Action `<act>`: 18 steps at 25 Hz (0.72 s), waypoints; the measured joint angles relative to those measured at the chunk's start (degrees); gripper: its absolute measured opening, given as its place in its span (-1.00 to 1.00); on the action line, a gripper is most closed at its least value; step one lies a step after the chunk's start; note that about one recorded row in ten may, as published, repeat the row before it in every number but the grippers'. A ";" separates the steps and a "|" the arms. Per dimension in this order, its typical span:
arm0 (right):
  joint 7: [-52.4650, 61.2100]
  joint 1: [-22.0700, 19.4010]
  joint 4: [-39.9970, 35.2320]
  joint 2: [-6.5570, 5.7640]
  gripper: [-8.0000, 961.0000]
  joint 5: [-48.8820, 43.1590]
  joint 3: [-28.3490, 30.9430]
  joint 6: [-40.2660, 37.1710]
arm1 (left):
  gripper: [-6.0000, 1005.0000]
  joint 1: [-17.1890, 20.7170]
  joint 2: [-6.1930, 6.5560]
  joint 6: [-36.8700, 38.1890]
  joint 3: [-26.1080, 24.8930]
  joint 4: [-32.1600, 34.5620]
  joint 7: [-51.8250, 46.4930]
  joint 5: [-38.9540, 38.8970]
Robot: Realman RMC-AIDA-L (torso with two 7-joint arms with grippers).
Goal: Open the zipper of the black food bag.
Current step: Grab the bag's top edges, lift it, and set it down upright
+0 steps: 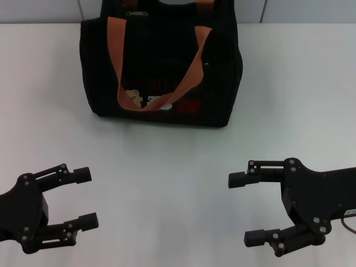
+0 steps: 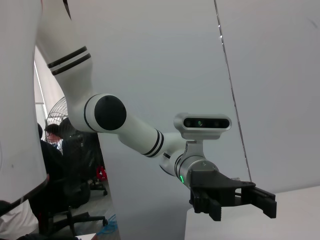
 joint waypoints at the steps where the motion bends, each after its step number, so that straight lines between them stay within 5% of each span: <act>1: 0.00 0.00 -0.01 0.00 0.75 0.00 0.00 0.00 | 0.64 -0.03 -0.02 -0.03 -0.07 0.00 0.00 0.01; 12: 0.06 0.25 -0.17 0.00 0.74 0.00 0.01 0.06 | 0.64 -0.81 -0.55 -1.78 -1.95 -0.05 -0.04 -0.31; 18: 0.08 -0.45 -0.16 -0.12 0.74 0.27 0.94 1.44 | 0.63 -3.79 -3.77 -11.51 -10.45 -1.79 3.04 -0.35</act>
